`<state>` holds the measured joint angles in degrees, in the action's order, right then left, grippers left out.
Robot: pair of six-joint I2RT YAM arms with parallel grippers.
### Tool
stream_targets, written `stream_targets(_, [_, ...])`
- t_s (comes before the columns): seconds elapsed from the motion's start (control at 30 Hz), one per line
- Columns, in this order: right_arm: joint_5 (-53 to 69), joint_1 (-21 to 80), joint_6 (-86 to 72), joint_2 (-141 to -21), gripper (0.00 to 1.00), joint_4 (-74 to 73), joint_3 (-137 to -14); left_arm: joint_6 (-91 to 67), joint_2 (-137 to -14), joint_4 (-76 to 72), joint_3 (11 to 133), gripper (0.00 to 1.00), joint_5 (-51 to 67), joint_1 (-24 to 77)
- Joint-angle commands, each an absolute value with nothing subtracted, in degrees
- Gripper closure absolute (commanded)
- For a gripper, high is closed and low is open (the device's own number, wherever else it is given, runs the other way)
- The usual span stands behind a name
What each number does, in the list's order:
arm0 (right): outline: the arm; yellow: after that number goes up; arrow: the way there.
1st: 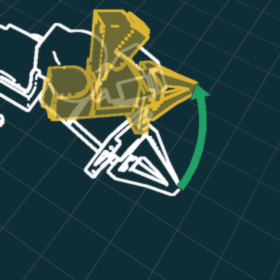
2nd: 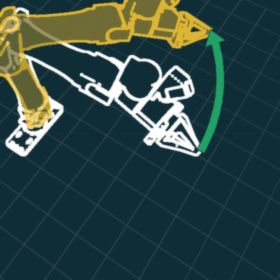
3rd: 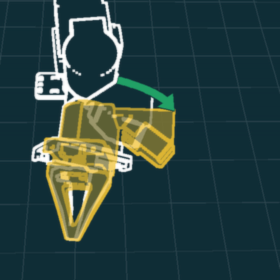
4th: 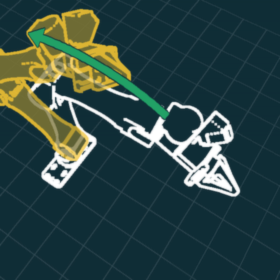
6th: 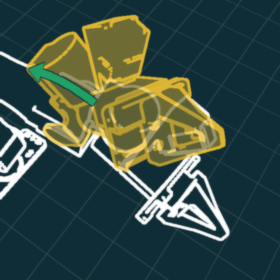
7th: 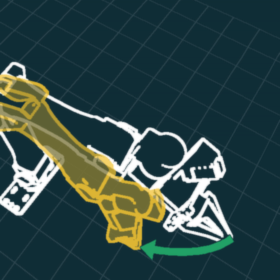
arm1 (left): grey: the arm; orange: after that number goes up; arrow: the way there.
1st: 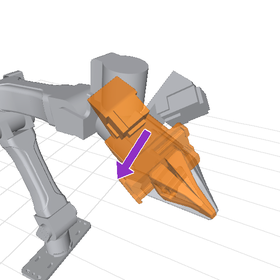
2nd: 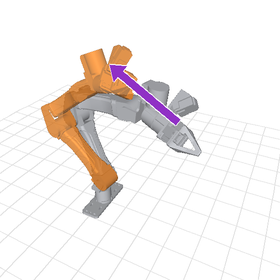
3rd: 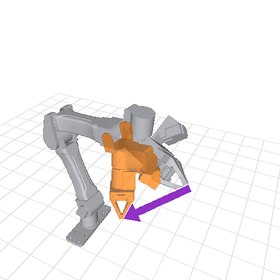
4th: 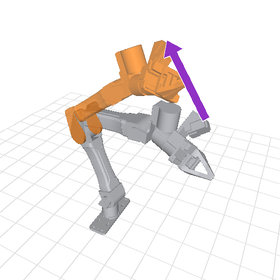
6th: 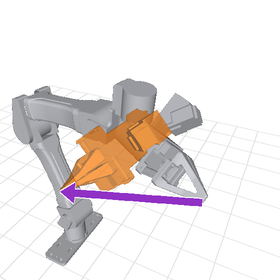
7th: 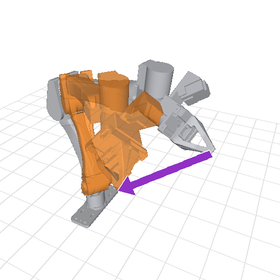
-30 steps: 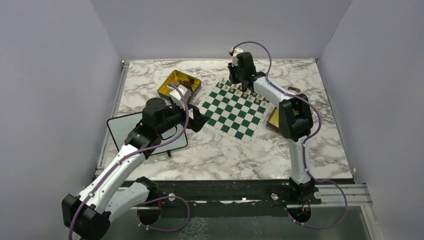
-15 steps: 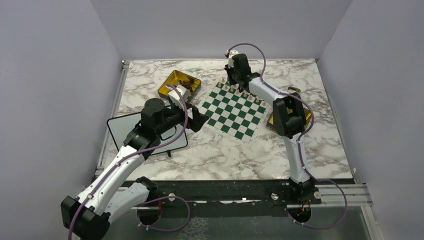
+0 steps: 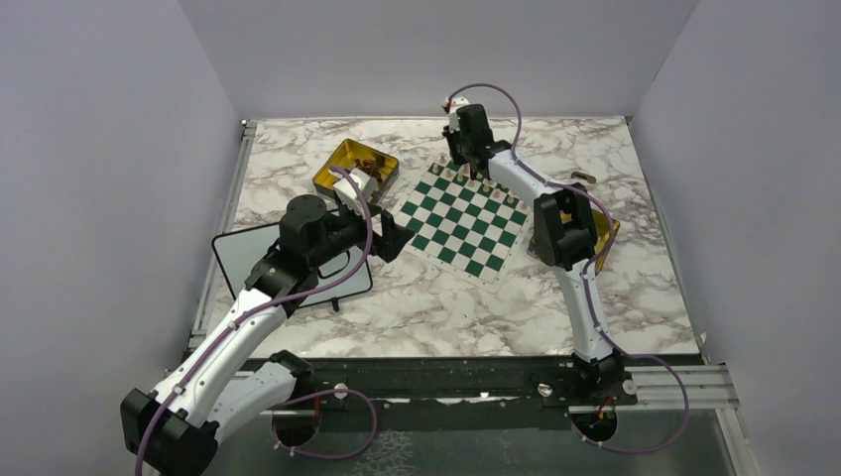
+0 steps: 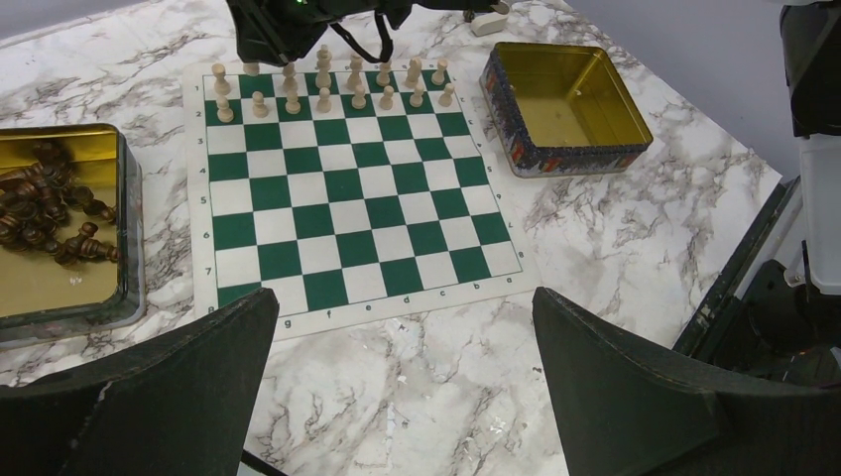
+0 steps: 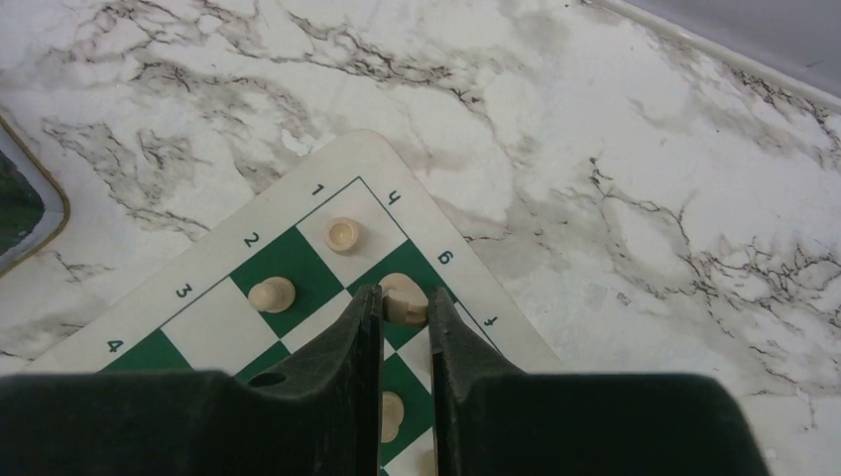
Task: Set up the chess pieces on the board
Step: Place the chess piece on the chessboard.
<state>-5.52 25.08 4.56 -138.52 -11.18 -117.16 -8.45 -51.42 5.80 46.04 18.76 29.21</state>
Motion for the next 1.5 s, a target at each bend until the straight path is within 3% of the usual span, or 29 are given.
stream_targets(0.0, [-6.44, 25.40, 5.12, -140.47, 0.82, -13.67, -119.55, -7.61, -50.21, 5.63, 45.78, 0.01, 17.89, 29.09])
stream_targets(0.9, [-6.77, 25.35, 5.80, -145.21, 0.75, -18.80, -124.51, -7.82, -50.71, 5.51, 45.63, 0.01, 18.10, 29.09])
stream_targets(1.17, [-6.86, 25.38, 5.98, -146.34, 0.60, -20.98, -126.91, -8.00, -50.93, 5.28, 45.70, 0.01, 18.19, 29.09])
stream_targets(1.47, [-6.78, 25.37, 6.46, -143.80, 0.50, -21.47, -129.33, -8.00, -50.78, 5.36, 45.48, 0.01, 17.64, 29.09])
